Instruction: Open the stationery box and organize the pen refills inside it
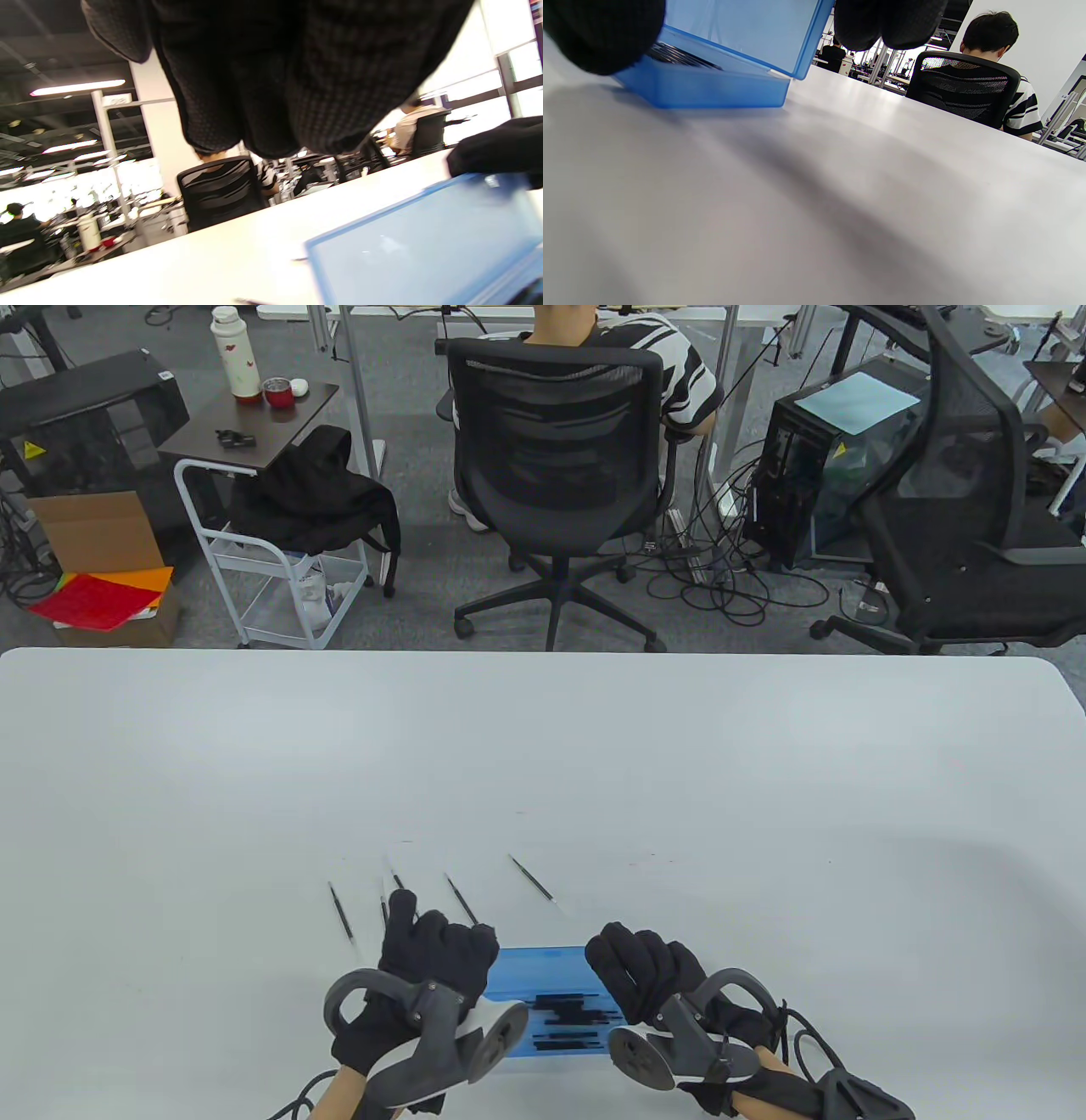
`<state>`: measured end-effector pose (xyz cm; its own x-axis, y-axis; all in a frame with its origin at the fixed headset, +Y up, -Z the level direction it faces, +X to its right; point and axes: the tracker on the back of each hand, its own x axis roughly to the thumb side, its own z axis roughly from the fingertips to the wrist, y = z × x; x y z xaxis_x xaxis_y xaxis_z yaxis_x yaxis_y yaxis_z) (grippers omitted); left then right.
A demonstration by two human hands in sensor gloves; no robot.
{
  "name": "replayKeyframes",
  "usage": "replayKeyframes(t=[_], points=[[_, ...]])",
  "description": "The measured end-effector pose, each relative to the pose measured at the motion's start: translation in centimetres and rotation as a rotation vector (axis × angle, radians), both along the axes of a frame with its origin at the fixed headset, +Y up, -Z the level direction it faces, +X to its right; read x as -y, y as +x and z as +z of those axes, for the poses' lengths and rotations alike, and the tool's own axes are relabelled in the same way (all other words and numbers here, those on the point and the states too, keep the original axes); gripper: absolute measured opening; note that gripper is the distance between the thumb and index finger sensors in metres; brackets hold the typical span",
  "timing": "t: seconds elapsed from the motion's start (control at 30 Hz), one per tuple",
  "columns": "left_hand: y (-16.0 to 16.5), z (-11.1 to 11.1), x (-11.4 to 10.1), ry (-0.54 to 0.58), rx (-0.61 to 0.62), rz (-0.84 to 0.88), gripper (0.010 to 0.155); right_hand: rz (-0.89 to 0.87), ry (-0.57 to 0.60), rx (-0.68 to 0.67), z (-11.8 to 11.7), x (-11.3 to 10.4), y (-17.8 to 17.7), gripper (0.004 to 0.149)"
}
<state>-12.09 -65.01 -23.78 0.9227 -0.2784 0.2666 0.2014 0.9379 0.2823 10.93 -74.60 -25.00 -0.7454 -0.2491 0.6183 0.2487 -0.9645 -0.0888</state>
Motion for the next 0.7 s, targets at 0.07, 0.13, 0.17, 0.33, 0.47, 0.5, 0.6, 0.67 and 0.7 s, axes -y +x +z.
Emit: replayKeyframes(t=[0.07, 0.13, 0.17, 0.33, 0.47, 0.5, 0.6, 0.67, 0.7], points=[[-0.9, -0.8, 0.7, -0.036, -0.031, -0.002, 0.052, 0.000, -0.001, 0.000, 0.0, 0.0, 0.0, 0.119], [-1.6, -1.8, 1.9, -0.086, -0.060, -0.024, 0.053, -0.001, -0.002, 0.000, 0.0, 0.0, 0.0, 0.119], [-1.9, -2.2, 2.5, -0.112, -0.073, -0.041, 0.053, -0.001, -0.002, 0.000, 0.0, 0.0, 0.0, 0.119], [-2.7, -4.1, 5.1, -0.242, -0.105, -0.067, 0.056, -0.002, -0.003, 0.001, 0.0, 0.0, 0.0, 0.119], [-2.9, -5.0, 6.8, -0.318, -0.102, -0.088, 0.058, -0.002, -0.003, 0.000, 0.0, 0.0, 0.0, 0.119], [-2.8, -5.2, 7.1, -0.333, -0.099, -0.088, 0.058, -0.002, -0.003, 0.001, 0.0, 0.0, 0.0, 0.119], [-2.6, -5.6, 7.8, -0.347, -0.097, -0.105, 0.058, -0.002, -0.003, 0.000, 0.0, 0.0, 0.0, 0.119], [-2.5, -5.8, 8.3, -0.357, -0.098, -0.106, 0.058, -0.002, -0.003, 0.001, 0.0, 0.0, 0.0, 0.120], [-2.5, -5.8, 8.5, -0.358, -0.097, -0.112, 0.058, -0.002, -0.003, 0.000, 0.0, 0.0, 0.0, 0.119]])
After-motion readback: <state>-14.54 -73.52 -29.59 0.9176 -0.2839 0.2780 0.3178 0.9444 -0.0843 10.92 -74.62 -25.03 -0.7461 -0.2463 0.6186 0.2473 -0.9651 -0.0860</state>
